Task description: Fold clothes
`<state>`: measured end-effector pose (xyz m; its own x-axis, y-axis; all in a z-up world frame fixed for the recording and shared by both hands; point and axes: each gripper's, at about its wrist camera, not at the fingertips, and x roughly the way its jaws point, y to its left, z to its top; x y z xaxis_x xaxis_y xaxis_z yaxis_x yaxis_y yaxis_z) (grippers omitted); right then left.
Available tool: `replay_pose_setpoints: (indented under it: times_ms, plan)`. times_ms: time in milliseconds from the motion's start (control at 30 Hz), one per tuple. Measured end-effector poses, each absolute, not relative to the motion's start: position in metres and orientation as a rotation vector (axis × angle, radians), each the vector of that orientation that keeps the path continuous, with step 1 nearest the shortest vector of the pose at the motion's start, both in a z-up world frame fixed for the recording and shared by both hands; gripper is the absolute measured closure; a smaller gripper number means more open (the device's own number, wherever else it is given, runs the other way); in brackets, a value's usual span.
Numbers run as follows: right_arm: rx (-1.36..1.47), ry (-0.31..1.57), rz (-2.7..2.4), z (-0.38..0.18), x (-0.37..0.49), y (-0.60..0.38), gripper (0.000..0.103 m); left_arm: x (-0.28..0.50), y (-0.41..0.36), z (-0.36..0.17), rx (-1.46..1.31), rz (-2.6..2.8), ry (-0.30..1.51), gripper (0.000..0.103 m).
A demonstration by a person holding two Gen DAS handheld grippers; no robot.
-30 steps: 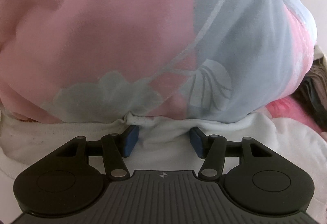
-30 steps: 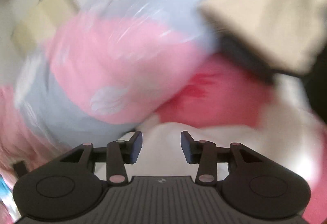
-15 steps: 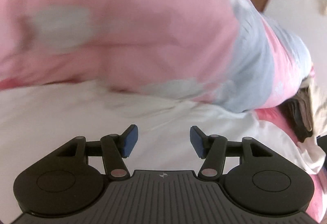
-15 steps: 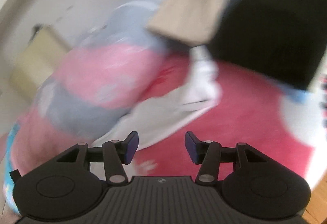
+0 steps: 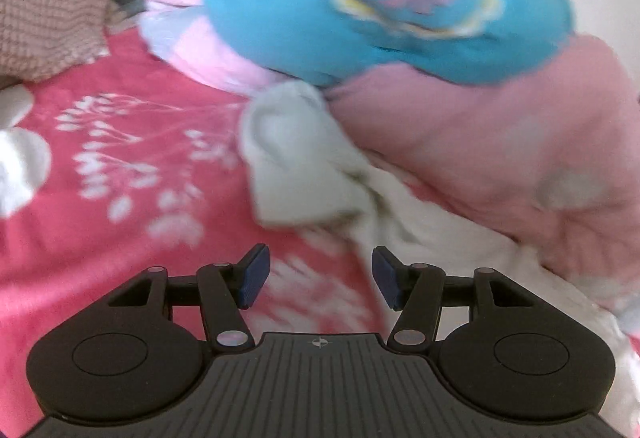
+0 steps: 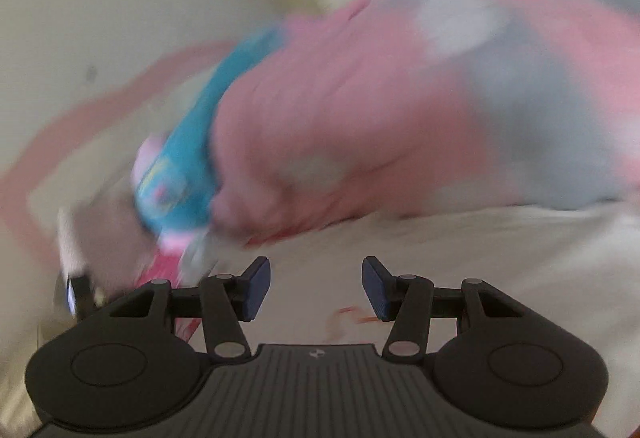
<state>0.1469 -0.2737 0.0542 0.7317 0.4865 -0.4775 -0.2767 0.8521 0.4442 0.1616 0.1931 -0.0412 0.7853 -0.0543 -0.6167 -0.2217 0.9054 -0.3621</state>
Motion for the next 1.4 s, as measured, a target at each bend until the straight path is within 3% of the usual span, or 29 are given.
replay_pose_setpoints:
  times_ms: [267, 333, 400, 933, 1200, 1400]
  plan:
    - [0.250, 0.847, 0.360, -0.065, 0.256, -0.158, 0.051, 0.211, 0.177, -0.064, -0.200, 0.050, 0.645, 0.050]
    - [0.216, 0.730, 0.374, -0.077, 0.252, -0.154, 0.050, 0.215, 0.180, -0.066, -0.212, 0.037, 0.630, 0.075]
    - [0.186, 0.701, 0.381, -0.082, 0.249, -0.152, 0.050, 0.217, 0.188, -0.063, -0.243, 0.039, 0.613, 0.091]
    - [0.432, 0.677, 0.459, -0.094, 0.254, -0.184, 0.050, 0.240, 0.300, 0.078, -0.384, 0.241, 0.395, 0.094]
    - [0.472, 0.671, 0.472, -0.097, 0.254, -0.188, 0.050, 0.192, 0.289, 0.128, -0.451, 0.120, 0.306, 0.094]
    - [0.492, 0.673, 0.476, -0.098, 0.254, -0.190, 0.050, 0.134, 0.217, 0.172, -0.416, -0.203, 0.237, 0.094]
